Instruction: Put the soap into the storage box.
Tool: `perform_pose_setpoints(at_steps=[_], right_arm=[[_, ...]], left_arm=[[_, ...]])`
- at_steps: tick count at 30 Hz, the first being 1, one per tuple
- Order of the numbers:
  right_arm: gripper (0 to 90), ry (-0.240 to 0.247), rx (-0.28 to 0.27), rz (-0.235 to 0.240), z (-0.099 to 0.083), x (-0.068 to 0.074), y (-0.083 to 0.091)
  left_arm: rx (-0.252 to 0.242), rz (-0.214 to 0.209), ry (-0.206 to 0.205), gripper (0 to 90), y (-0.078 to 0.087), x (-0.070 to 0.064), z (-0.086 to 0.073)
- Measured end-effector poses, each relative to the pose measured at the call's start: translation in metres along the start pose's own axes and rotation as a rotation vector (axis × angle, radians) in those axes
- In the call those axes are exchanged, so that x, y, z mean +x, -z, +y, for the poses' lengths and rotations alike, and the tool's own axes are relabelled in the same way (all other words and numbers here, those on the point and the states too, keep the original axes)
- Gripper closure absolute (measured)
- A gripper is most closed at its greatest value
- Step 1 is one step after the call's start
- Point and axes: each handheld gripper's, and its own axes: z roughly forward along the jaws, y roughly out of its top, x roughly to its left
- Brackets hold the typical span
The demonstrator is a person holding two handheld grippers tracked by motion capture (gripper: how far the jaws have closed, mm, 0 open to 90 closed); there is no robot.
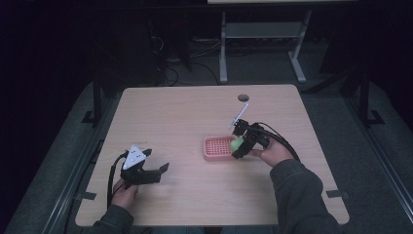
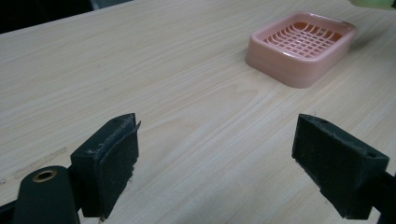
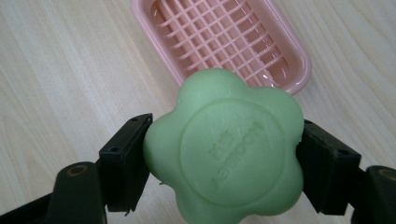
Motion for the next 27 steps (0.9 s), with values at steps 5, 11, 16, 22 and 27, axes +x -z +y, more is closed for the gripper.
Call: perform_pose_setpoints(at_steps=[5, 11, 16, 22, 27], right_arm=[[26.2, 0.006, 0.006, -0.001, 0.005, 0.0, -0.001], [26.3, 0.014, 0.005, -0.006, 0.013, 0.0, -0.001], [26.2, 0.019, -0.023, 0.008, 0.02, 0.0, 0.002], [26.2, 0.037, -0.017, 0.006, 0.028, 0.004, 0.0], [26.2, 0.05, -0.01, 0.007, 0.035, 0.006, 0.0]], left_arm=[[0.0, -0.001, 0.0, 14.3, 0.0, 0.0, 0.0], [0.0, -0.002, 0.0, 14.3, 0.0, 0.0, 0.0], [0.001, 0.0, -0.002, 14.3, 0.001, 0.0, 0.0], [0.0, -0.003, -0.001, 14.3, 0.001, 0.0, 0.0], [-0.001, -0.004, 0.001, 14.3, 0.0, 0.0, 0.0]])
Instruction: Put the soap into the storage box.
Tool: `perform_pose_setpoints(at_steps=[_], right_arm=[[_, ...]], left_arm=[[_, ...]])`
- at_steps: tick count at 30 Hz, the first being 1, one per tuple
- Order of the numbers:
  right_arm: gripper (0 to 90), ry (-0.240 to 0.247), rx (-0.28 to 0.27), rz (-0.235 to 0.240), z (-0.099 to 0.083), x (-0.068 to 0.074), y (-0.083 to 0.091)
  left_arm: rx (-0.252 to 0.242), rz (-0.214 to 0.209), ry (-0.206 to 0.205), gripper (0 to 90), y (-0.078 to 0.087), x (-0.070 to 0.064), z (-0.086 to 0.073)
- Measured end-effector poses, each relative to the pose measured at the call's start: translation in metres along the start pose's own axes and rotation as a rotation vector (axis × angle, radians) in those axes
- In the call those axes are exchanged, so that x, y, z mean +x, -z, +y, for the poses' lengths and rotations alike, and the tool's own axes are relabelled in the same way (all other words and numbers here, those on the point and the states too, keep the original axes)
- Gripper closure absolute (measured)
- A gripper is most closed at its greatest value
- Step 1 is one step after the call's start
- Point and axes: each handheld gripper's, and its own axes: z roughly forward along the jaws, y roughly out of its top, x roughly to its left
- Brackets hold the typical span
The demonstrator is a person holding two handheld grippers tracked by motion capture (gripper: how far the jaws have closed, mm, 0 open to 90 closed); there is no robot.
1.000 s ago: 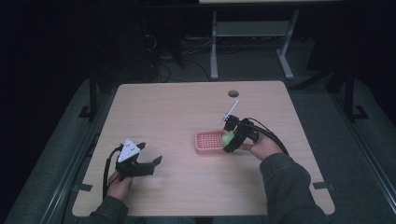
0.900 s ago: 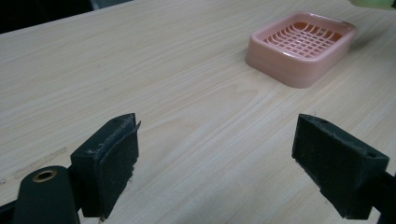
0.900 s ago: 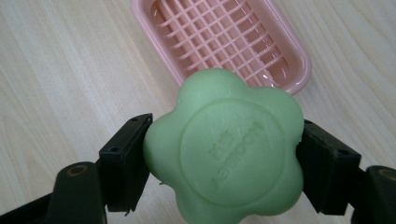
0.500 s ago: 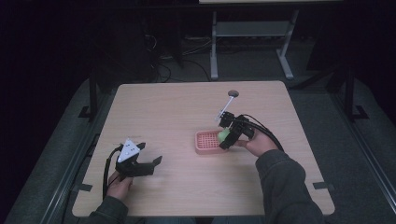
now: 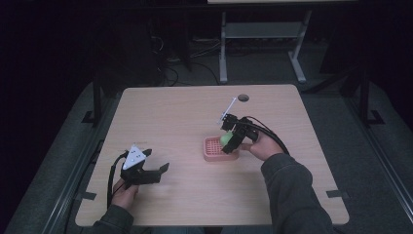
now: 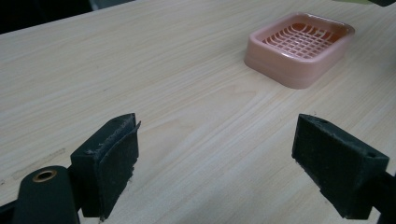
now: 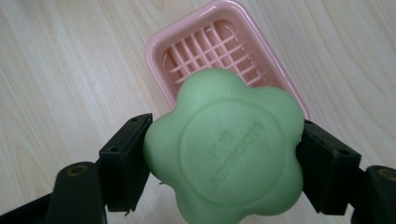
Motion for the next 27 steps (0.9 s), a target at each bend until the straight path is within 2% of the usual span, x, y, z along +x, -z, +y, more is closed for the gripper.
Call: perform_pose_setpoints(at_steps=[4, 12, 27], right_arm=[[26.2, 0.003, -0.011, 0.004, 0.003, 0.0, -0.001], [26.2, 0.01, 0.002, 0.0, 0.009, 0.001, -0.009], [26.2, -0.009, 0.022, -0.002, 0.016, -0.005, -0.024]], left_arm=[[0.0, 0.0, 0.001, 14.3, 0.0, 0.0, 0.0], [0.002, -0.001, 0.001, 14.3, 0.0, 0.0, 0.0], [-0.003, -0.006, 0.005, 14.3, -0.001, -0.001, 0.0]])
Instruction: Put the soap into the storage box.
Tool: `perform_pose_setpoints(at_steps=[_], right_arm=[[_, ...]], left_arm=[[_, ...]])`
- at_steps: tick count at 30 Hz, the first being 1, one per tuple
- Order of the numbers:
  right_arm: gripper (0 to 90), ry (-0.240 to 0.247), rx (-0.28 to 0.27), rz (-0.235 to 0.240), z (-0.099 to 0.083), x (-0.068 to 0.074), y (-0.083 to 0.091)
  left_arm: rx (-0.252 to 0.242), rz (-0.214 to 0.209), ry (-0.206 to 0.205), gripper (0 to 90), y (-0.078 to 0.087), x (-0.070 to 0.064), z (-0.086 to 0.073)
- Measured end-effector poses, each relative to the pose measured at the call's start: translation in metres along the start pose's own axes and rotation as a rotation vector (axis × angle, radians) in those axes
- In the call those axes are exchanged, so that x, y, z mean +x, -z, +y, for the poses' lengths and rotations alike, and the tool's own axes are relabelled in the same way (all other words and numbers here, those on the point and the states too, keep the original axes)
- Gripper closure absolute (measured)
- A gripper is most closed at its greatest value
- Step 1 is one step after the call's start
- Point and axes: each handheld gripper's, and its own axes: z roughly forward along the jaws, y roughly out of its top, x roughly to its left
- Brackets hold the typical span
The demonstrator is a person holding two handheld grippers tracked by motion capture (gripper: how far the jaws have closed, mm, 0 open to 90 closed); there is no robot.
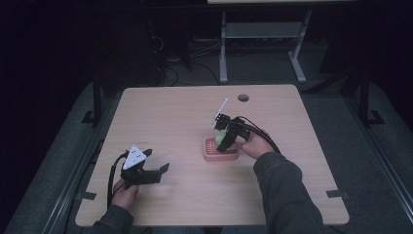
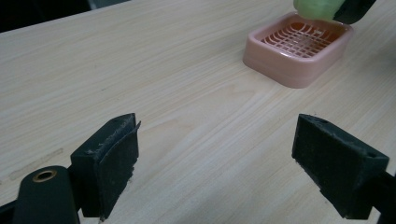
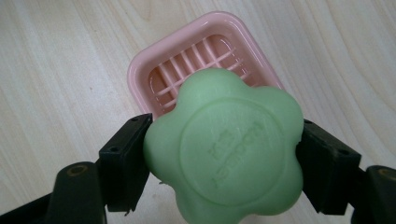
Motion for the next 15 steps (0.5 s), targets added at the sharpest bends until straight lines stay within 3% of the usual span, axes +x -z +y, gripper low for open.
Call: perform_pose_setpoints(at_steps=[15], right_arm=[[26.2, -0.005, 0.026, 0.013, 0.006, -0.001, -0.013]], left_arm=[[0.005, 0.001, -0.005, 14.3, 0.0, 0.0, 0.0]])
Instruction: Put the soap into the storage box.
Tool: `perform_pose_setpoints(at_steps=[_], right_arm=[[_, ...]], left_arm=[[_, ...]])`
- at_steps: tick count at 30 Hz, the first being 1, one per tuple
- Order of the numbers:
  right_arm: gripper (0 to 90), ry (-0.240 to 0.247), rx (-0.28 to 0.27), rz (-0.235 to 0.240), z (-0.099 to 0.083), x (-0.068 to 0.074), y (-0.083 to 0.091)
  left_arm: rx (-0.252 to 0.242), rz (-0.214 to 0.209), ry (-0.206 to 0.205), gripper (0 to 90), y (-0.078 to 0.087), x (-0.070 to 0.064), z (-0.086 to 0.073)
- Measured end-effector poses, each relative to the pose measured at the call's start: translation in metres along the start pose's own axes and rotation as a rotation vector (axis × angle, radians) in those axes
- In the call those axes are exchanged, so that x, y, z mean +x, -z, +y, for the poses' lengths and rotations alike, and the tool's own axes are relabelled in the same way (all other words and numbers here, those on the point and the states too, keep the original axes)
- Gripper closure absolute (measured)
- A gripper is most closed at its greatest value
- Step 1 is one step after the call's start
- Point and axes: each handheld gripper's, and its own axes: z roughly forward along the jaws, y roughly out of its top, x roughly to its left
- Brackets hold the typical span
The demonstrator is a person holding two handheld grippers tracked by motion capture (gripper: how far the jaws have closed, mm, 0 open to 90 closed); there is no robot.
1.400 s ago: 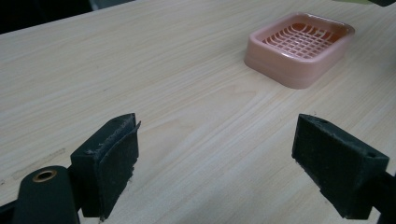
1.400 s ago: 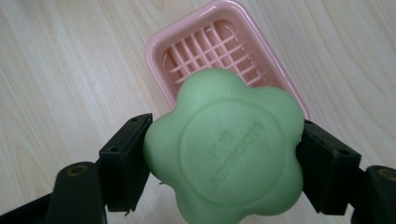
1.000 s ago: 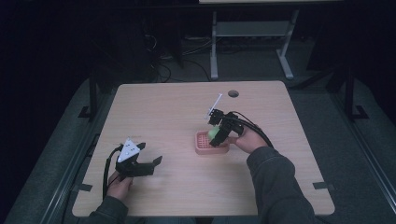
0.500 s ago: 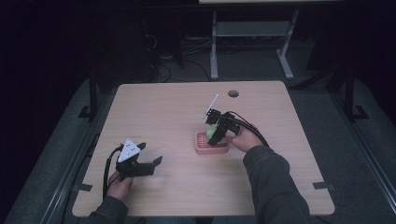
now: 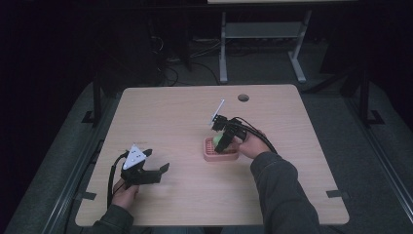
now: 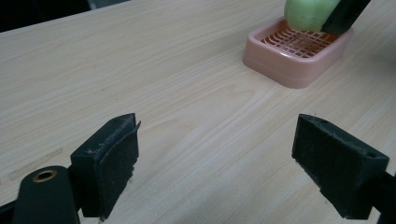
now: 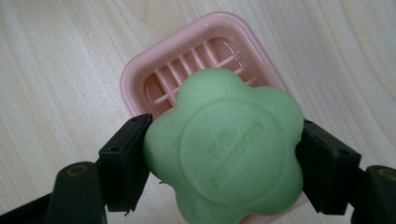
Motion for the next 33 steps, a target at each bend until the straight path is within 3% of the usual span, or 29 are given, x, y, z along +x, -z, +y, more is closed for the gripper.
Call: perform_pose_setpoints(at_steps=[33], right_arm=[[26.1, -0.01, 0.013, -0.012, 0.0031, -0.0015, -0.0098]], left_arm=[[-0.006, -0.002, 0.007, 14.3, -0.0003, -0.0001, 0.0003]])
